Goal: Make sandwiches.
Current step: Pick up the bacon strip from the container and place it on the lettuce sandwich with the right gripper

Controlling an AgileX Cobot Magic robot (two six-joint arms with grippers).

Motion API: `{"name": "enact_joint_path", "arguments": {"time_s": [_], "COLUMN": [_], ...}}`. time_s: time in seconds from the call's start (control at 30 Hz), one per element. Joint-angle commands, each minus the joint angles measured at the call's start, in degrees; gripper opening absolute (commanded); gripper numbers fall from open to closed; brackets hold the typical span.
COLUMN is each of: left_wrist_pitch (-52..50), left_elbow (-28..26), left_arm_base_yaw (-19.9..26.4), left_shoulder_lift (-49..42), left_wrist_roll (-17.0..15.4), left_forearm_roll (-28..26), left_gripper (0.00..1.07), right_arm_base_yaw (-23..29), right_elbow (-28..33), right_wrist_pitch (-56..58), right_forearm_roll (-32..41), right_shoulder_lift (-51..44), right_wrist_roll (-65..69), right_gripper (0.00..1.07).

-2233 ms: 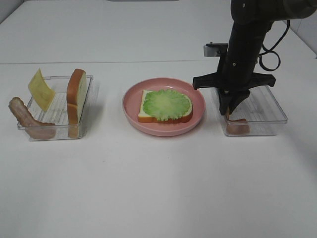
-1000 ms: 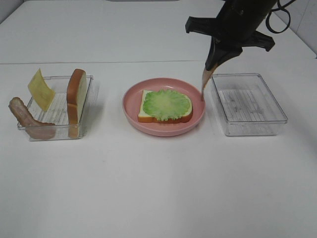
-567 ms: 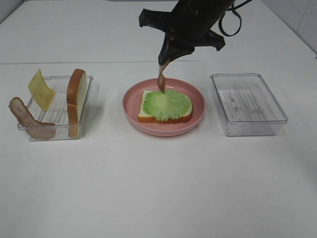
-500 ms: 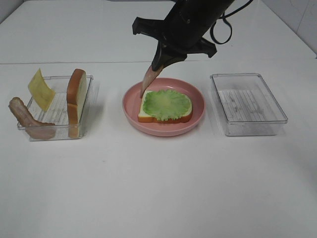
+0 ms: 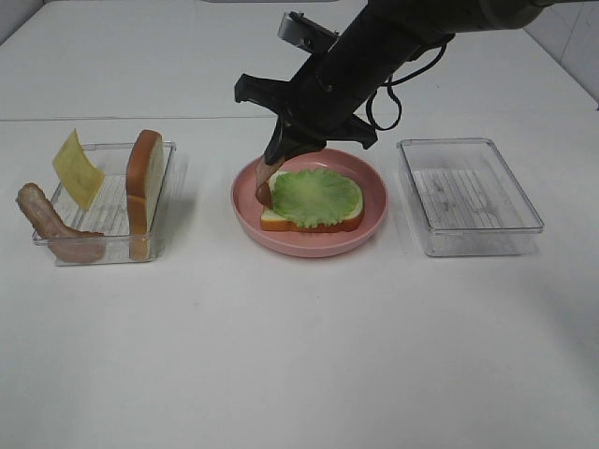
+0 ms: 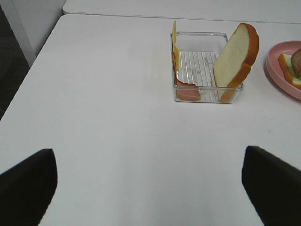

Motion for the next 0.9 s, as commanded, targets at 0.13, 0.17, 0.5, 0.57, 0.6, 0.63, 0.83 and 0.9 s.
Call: {"name": "enact_joint_path", "arguments": {"time_s": [0.13, 0.17, 0.5, 0.57, 0.6, 0.63, 0.83, 0.9], "left_wrist_pitch": [-0.8, -0.8, -0.8, -0.8, -0.8, -0.8, -0.8, -0.8], "left_elbow": [0.3, 0.3, 0.3, 0.3, 0.3, 0.3, 0.3, 0.3], "left_arm_base_yaw": [0.1, 0.1, 0.1, 0.1, 0.1, 0.1, 0.1, 0.1], "left_shoulder_lift": [-0.9, -0.9, -0.9, -0.9, -0.9, -0.9, -0.9, -0.9], "left_wrist_roll": [0.5, 0.5, 0.5, 0.5, 0.5, 0.5, 0.5, 0.5], "left_forearm_roll": [-0.2, -0.3, -0.3, -0.3, -0.3, -0.3, -0.3, -0.3], "left_gripper": [1.02, 1.02, 1.02, 1.02, 1.02, 1.02, 1.02, 1.02], "right_arm_base_yaw": [-0.2, -0.2, -0.2, -0.2, -0.2, -0.2, -0.2, -0.2], "right_elbow": [-0.3, -0.3, -0.3, -0.3, -0.3, -0.3, -0.3, -0.3], "right_wrist_pitch": [-1.3, -1.3, -0.9, -0.9, -0.9, -0.9, -0.9, -1.0], "right_forearm_roll": [-1.3, -4.5, -22.6, -24.6, -26.0, -26.0, -28.6, -28.6], "right_shoulder_lift": [1.2, 1.2, 1.2, 1.2, 1.2, 1.2, 1.2, 1.2], "right_wrist_roll": [-1.3, -0.7, 9.7, 10.3, 11.2, 11.2, 11.6, 11.6], "right_gripper": [0.00, 0.00, 0.00, 0.00, 0.00, 0.00, 0.00, 0.00]}}
